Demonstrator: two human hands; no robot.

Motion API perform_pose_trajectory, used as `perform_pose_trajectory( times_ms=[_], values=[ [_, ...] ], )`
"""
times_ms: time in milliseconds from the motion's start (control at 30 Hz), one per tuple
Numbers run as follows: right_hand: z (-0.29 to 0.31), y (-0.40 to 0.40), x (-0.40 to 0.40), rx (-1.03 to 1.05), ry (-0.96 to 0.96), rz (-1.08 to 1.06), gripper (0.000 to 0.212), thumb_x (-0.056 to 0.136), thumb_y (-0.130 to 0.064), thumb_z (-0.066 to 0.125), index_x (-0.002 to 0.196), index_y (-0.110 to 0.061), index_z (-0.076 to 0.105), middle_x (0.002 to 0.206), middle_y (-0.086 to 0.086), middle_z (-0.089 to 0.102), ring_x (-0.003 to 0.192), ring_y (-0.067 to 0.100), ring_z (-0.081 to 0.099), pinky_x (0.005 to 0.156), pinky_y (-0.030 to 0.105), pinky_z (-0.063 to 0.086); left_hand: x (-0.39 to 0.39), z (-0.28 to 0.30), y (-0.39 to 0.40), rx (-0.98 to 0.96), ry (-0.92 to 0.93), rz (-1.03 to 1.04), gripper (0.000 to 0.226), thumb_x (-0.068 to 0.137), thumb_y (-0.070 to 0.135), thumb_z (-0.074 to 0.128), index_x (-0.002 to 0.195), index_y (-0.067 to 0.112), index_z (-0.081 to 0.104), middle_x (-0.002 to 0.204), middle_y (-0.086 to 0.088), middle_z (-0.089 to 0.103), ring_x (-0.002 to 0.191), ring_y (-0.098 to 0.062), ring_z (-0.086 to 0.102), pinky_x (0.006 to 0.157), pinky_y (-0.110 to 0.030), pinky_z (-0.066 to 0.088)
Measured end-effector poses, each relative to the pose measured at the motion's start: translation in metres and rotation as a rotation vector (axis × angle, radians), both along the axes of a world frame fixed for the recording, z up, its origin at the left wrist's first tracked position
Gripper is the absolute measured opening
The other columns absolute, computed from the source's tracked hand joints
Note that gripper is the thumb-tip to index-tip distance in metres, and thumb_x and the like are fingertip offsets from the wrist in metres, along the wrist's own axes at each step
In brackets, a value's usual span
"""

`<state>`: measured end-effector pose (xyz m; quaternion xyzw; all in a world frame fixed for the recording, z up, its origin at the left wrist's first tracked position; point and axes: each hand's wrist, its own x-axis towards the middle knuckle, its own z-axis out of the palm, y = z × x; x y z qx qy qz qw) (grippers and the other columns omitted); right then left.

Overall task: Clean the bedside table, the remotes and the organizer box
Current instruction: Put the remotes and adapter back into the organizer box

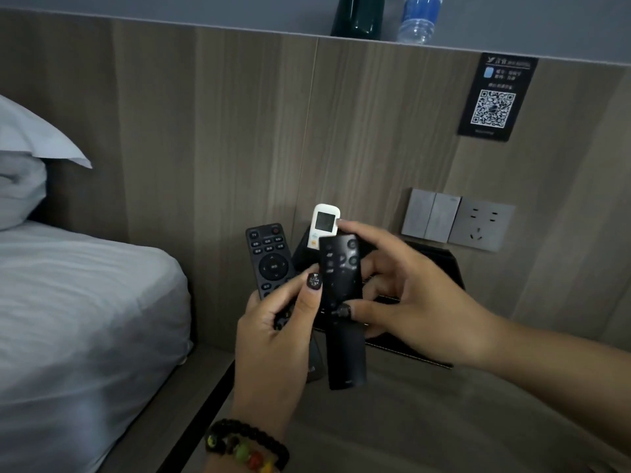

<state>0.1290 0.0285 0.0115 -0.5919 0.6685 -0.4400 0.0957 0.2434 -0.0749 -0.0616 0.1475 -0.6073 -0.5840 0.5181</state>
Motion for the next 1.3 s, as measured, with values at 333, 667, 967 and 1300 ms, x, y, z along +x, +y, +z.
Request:
perform_pose_trajectory(
  times_ms=[333,667,967,1300],
  values=[
    [0.031,-0.092,-0.090,-0.404,-0.157,-0.328,0.084,0.085,0.007,0.064,0.146,-0.036,0.027,0.097,0.005,0.054,0.079,0.015,0.068,0.066,0.034,0.061,-0.023,-0.001,0.000,0.324,-0.036,0.010,0.089,0.092,0.017,0.059,0.150,0.044,-0.002,0.132,0.009,0.052,0.105,-0.006,0.060,0.081,-0.022,0.047],
    [-0.005,-0.139,-0.120,-0.420,-0.054,-0.379,0.082,0.079,-0.002,0.074,0.141,-0.038,0.034,0.094,0.001,0.052,0.083,0.029,0.063,0.077,0.044,0.059,-0.035,-0.003,0.005,0.461,-0.020,0.023,0.092,0.089,0.015,0.064,0.148,0.045,0.001,0.113,0.004,0.063,0.093,-0.008,0.063,0.077,-0.027,0.048],
    [-0.028,-0.142,-0.116,-0.264,0.106,-0.320,0.071,0.072,-0.006,0.081,0.131,-0.029,0.049,0.088,0.003,0.060,0.075,0.024,0.068,0.078,0.032,0.059,-0.042,-0.007,0.001,0.471,0.014,0.025,0.061,0.087,0.014,0.066,0.137,0.033,0.037,0.106,0.005,0.065,0.090,-0.011,0.066,0.075,-0.029,0.051],
    [-0.031,-0.146,-0.115,-0.250,0.186,-0.457,0.022,0.080,-0.016,0.075,0.102,-0.014,0.074,0.079,-0.001,0.067,0.065,0.010,0.058,0.072,0.004,0.045,-0.039,-0.009,-0.001,0.440,0.012,0.016,0.051,0.087,0.011,0.065,0.129,0.029,0.045,0.097,0.005,0.066,0.082,-0.011,0.066,0.064,-0.024,0.047]
  ],
)
